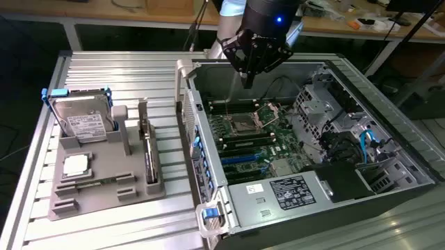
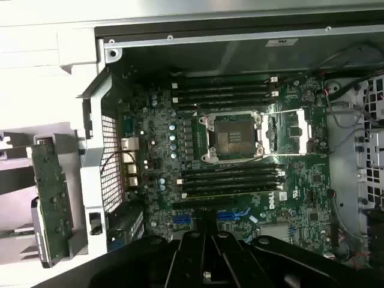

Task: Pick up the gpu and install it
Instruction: 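Reach for the gpu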

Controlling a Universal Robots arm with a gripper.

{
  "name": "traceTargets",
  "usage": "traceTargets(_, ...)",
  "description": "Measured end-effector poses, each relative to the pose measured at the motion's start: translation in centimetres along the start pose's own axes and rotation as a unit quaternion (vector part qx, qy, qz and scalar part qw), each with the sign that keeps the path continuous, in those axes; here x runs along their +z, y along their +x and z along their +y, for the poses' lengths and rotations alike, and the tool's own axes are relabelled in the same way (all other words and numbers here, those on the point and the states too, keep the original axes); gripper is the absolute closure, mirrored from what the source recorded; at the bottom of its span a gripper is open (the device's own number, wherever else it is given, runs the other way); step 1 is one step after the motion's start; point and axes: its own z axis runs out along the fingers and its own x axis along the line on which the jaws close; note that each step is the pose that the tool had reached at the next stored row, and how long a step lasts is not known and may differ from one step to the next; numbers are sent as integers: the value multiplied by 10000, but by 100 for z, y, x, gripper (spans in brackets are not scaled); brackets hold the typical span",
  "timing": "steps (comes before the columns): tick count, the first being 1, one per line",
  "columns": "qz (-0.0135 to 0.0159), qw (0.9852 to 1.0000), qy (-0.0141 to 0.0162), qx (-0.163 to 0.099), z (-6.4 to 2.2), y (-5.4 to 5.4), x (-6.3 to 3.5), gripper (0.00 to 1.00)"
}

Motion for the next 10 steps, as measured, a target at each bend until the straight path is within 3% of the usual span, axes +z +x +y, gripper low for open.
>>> traceTargets(2,0,10000,0,0,-13,171,-4,89)
traceTargets(10,0,10000,0,0,-30,391,-10,89)
